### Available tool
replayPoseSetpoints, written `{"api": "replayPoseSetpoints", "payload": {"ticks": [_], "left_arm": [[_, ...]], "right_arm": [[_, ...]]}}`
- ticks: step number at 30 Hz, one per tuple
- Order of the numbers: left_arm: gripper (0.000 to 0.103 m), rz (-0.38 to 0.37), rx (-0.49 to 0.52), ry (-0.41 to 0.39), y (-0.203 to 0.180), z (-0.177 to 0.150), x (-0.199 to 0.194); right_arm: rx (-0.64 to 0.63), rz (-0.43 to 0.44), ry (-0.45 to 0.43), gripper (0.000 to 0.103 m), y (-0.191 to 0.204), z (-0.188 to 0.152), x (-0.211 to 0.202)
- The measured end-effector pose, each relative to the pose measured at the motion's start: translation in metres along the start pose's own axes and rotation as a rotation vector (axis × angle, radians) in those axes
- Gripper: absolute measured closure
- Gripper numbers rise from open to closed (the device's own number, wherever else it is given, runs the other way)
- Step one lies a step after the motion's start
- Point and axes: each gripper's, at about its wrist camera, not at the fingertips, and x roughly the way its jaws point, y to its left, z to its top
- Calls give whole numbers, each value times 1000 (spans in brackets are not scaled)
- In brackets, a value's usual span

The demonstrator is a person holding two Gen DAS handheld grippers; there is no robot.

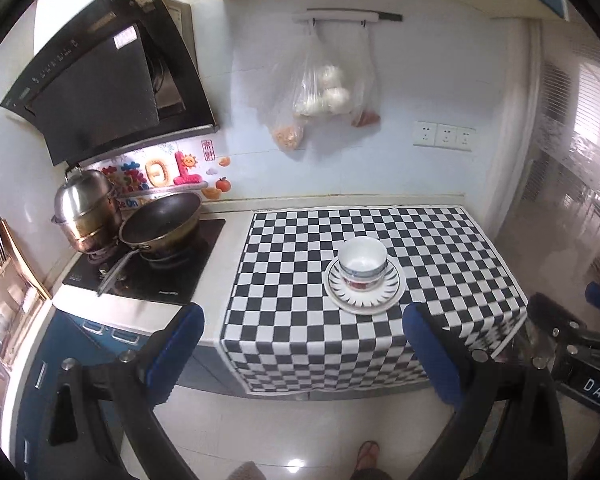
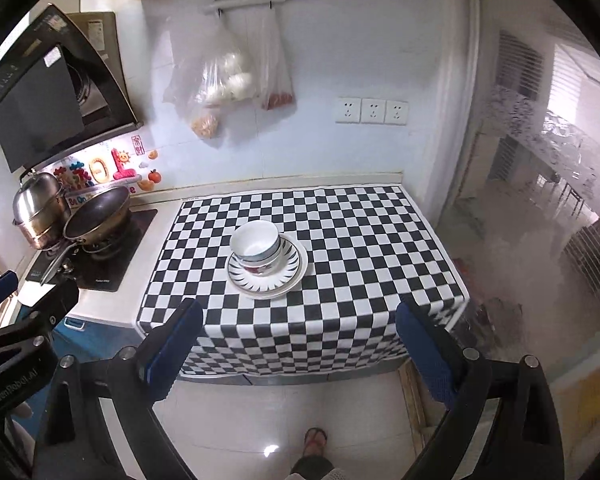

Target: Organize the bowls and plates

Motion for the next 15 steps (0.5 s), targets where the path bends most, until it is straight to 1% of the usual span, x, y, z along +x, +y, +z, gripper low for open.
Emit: {"api": "replayPoseSetpoints", "payload": {"ticks": [4, 10, 15], "left_arm": [[1, 0, 22, -34, 10, -13, -37], [1, -5, 4, -75, 19, -34, -94], [1, -9, 0, -95, 17, -50, -122]], "right_arm": [[1, -13, -28, 4, 10, -22, -45], [-13, -27, -69, 4, 17, -51, -107], [-13, -30, -94, 4, 11, -70, -144]]}}
